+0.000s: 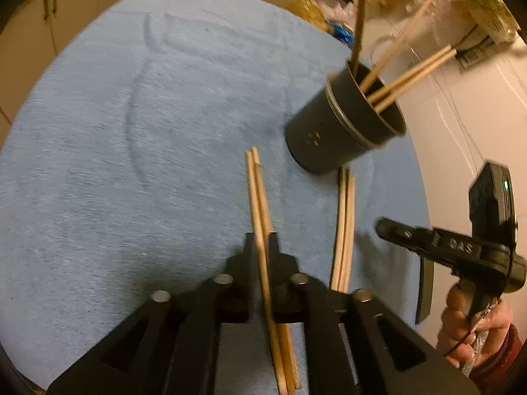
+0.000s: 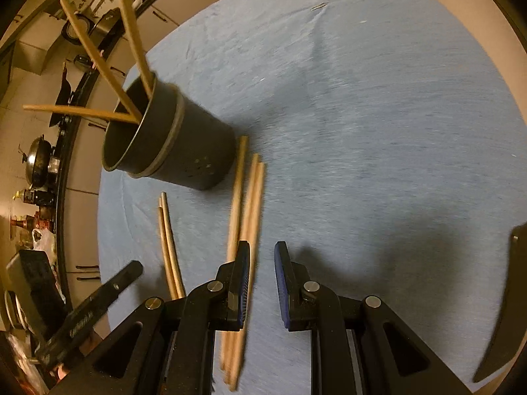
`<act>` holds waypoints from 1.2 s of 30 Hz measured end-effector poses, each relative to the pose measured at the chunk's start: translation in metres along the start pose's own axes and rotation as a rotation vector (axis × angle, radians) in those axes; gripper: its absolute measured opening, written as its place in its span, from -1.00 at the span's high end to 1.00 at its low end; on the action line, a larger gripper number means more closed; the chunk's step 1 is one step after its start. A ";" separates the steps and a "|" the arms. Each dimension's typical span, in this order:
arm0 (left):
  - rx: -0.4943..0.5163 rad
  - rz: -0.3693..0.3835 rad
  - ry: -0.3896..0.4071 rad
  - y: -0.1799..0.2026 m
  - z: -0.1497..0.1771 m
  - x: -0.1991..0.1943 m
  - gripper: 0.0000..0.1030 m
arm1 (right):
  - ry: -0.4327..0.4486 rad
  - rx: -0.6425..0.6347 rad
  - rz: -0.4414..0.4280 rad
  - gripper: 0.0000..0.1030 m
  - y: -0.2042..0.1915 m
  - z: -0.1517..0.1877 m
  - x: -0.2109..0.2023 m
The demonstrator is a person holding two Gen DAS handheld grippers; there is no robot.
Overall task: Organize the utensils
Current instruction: 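Lower both tools onto the remaining chopsticks beside the cup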
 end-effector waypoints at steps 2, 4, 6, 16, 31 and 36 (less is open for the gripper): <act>0.031 0.006 -0.019 0.007 0.002 0.005 0.64 | -0.008 -0.015 0.017 0.68 -0.009 0.000 0.009; 0.054 0.014 -0.043 0.014 0.004 0.012 0.63 | -0.023 -0.031 0.039 0.68 -0.014 0.001 0.018; 0.088 -0.017 -0.057 0.019 0.005 0.019 0.63 | -0.036 -0.042 0.077 0.73 -0.015 0.003 0.026; 0.059 -0.067 -0.055 -0.014 -0.002 0.012 0.83 | -0.026 0.001 0.159 0.94 0.011 0.008 0.013; 0.061 -0.035 -0.071 -0.012 -0.005 0.028 0.83 | -0.029 0.057 0.084 0.94 -0.012 -0.011 0.024; 0.068 -0.025 -0.075 -0.018 -0.008 0.025 0.82 | -0.036 0.054 0.101 0.94 -0.023 -0.014 0.037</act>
Point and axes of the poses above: each gripper's, at about its wrist camera, not at the fingertips, and x roughly the way its jaws point, y to its right, z to its underside, the point moved 2 cm from there along x, roughly the way its jaws point, and after that the axes turned 8 degrees about y, right-handed, at the moved point
